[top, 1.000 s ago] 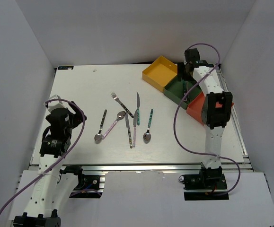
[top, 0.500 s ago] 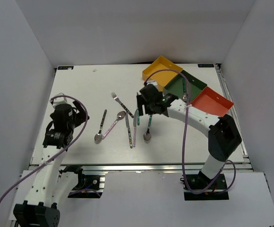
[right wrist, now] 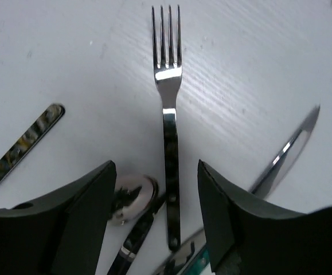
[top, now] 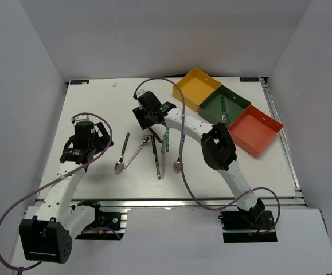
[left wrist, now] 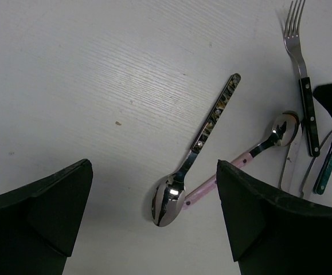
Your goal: Sort the eating utensils into containers
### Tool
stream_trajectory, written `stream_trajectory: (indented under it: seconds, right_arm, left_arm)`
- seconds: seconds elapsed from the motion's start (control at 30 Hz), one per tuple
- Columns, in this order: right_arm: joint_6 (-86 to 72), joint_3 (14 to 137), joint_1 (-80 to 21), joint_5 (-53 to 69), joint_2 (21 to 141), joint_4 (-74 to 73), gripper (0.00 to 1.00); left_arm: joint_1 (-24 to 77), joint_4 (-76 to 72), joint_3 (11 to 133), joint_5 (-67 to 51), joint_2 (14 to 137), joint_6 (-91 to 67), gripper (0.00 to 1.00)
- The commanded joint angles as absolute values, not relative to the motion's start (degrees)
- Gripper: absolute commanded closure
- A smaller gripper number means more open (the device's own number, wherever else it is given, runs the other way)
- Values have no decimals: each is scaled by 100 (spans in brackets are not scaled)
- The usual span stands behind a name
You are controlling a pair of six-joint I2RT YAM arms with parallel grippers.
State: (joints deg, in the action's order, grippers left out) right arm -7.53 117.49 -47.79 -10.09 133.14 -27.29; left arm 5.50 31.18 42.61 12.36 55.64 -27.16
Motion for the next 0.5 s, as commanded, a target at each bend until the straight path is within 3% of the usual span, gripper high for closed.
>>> stream_trajectory:
  seconds: [0.0, 0.27, 0.37, 0.4, 0.47]
  right_arm:
    - [-202, 12558, -4676, -1011, 13867, -3112, 41]
    - [-26, 12349, -4606, -844, 14264, -2663, 58]
    - [193, 12226, -4597, -905, 14335, -2593, 72]
    - [193, 12173, -4597, -931, 14291, -2549, 83]
    - [211, 11946, -4597, -966, 14195, -2296, 95]
  left_arm:
    - [598, 2953, 4210, 923, 5590, -2663, 2]
    - [659, 2918, 4201, 774, 5590, -2628, 2]
    - [668, 2909, 4192, 747, 5572, -2619, 2]
    - [668, 2900, 4201, 738, 5572, -2619, 2]
    - [677, 2900, 4192, 712, 5599, -2619, 2]
